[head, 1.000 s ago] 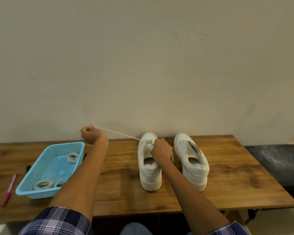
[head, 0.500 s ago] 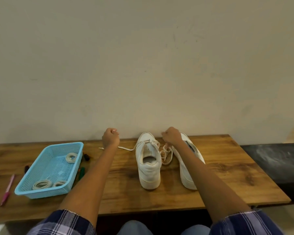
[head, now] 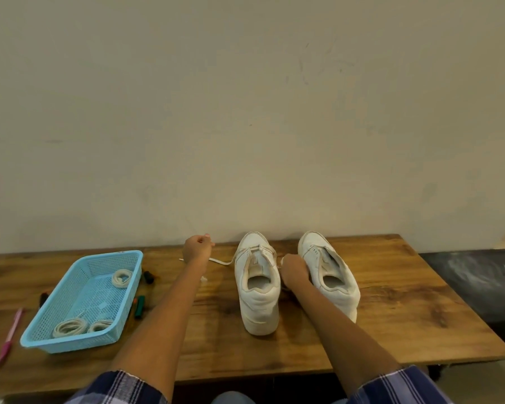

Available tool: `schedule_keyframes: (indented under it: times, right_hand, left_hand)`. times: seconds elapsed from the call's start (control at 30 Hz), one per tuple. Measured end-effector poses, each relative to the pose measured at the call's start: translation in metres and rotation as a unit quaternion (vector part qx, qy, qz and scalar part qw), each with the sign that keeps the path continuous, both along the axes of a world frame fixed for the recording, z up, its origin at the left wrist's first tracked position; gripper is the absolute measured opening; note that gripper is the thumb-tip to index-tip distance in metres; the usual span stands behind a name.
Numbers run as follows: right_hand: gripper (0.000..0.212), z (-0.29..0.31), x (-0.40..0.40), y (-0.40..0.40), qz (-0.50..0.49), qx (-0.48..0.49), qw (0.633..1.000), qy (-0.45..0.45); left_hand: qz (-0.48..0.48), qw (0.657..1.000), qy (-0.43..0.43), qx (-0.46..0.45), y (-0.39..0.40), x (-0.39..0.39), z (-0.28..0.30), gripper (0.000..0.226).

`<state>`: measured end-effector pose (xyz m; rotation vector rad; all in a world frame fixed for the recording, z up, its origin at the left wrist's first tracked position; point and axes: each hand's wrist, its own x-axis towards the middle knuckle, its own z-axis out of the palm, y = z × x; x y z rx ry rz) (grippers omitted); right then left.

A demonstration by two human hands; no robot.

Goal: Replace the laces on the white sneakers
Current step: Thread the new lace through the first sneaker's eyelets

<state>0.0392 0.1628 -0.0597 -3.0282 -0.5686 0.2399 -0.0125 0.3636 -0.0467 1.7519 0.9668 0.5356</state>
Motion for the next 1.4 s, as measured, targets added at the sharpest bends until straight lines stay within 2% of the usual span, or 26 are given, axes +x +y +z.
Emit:
schedule_keyframes:
  times: [0.13,0.23,0.3,0.37,0.47,0.53,0.57,0.63,0.7,0.83,0.97,1.07,1.23,1.4]
  right_hand:
    - [0.022,0.011,0.000,0.000,-0.021,0.036,0.998,-0.044]
    - [0.022,0.033,0.001,-0.007,-0.053,0.103,0.991,-0.070]
    - [0.026,0.052,-0.001,-0.010,-0.043,0.182,0.980,-0.071]
    - [0.033,0.073,-0.004,-0.009,-0.035,0.327,0.943,-0.049]
    - [0.024,0.120,-0.022,-0.006,-0.034,0.531,0.845,-0.050]
    - [0.019,0.155,-0.033,-0.003,-0.013,0.619,0.785,-0.033]
    - [0.016,0.174,-0.038,-0.002,0.009,0.641,0.767,-0.027]
    - [0.012,0.212,-0.049,0.000,0.057,0.662,0.747,-0.017]
    - [0.016,0.246,-0.059,0.001,0.086,0.674,0.733,-0.028]
    - [0.012,0.304,-0.076,-0.006,0.095,0.723,0.681,-0.068]
    - [0.013,0.350,-0.092,-0.015,0.112,0.727,0.670,-0.102]
    - [0.005,0.380,-0.105,-0.018,0.116,0.733,0.658,-0.126]
    - [0.011,0.420,-0.126,-0.024,0.112,0.763,0.615,-0.163]
    - [0.010,0.444,-0.137,-0.034,0.115,0.800,0.571,-0.145]
  left_hand:
    - [0.011,0.999,0.012,0.046,0.000,-0.005,0.011,0.024]
    - [-0.014,0.998,0.006,0.063,-0.008,-0.006,0.033,0.034]
    - [-0.038,0.997,-0.013,0.072,-0.017,-0.009,0.055,0.036]
    - [-0.072,0.994,-0.041,0.078,-0.025,-0.011,0.078,0.030]
    - [-0.118,0.983,-0.122,0.069,-0.040,-0.017,0.119,0.014]
    - [-0.137,0.971,-0.185,0.071,-0.052,-0.021,0.148,0.011]
    - [-0.145,0.963,-0.217,0.071,-0.059,-0.024,0.165,0.013]
    - [-0.166,0.948,-0.261,0.074,-0.071,-0.032,0.197,0.017]
    - [-0.181,0.936,-0.288,0.092,-0.081,-0.037,0.228,0.019]
    - [-0.192,0.913,-0.326,0.151,-0.096,-0.052,0.289,0.018]
    - [-0.202,0.889,-0.338,0.233,-0.108,-0.070,0.340,0.015]
    - [-0.192,0.878,-0.373,0.231,-0.119,-0.079,0.371,0.017]
    - [-0.186,0.855,-0.418,0.245,-0.140,-0.096,0.403,0.022]
    - [-0.175,0.842,-0.467,0.207,-0.154,-0.109,0.430,0.020]
